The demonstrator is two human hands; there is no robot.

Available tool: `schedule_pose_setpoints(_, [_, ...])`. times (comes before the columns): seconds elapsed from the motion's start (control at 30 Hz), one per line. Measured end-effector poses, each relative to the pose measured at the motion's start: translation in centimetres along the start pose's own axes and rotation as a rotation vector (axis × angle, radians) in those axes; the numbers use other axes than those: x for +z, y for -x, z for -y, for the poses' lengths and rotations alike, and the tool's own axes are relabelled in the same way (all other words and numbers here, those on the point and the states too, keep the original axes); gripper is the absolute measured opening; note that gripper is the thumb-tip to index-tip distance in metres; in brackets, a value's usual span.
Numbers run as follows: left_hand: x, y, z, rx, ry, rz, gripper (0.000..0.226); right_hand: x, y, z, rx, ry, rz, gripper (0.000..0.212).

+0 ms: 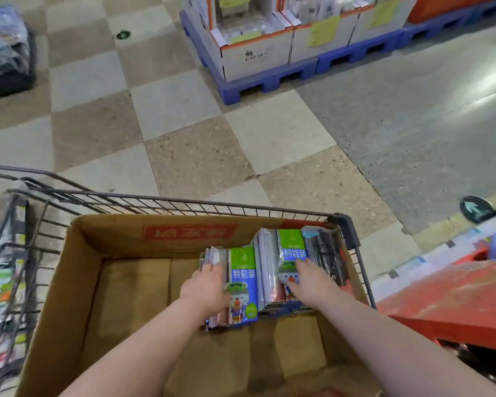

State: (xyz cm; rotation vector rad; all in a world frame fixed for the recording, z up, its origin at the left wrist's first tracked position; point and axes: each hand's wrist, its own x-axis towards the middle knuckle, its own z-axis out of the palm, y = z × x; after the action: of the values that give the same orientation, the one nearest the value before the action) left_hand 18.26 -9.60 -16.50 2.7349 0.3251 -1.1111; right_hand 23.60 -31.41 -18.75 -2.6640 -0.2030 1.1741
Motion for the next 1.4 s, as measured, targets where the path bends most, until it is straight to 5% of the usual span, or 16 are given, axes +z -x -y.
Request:
schedule_pose_setpoints(0.3, [2.4, -2.5, 0.1, -0.236, 0.59, -0.024, 0.094, 2.1, -0.8, 1.4, 0.11, -0.132, 0.01, 0.081])
schedule_pose_setpoints(0.53, [2.3, -3.8, 0.4, -0.407, 0.729, 0.021, 0.07, 2.7, 0.1, 1.8, 0.193, -0.344, -0.083, 0.07])
schedule_pose_setpoints(0.7, [3.1, -3.4, 0.3, -0.367, 0.801, 0.038, 0.068, 2.7, -1.2, 1.2, 0.415, -0.673, -0.129, 0.059])
schedule_pose_setpoints(0.8, [3.8, -2.9, 0.4, -0.325, 0.89, 0.017, 0.048, 3.1, -1.5, 0.9, 0.452, -0.879, -0.087, 0.053])
schedule_pose_setpoints(0.93, [4.0, -2.2, 0.5, -0.243, 0.993, -0.044, 0.035, 3.2, -0.4, 1.2, 0.449, -1.124, -0.098, 0.033])
schedule_pose_setpoints(1.4, [0.1, 3.1, -3.3, -0.023, 1.296, -0.074, 0.027, 2.1, 8.8, -3.0, 0.247, -1.41, -0.161, 0.039])
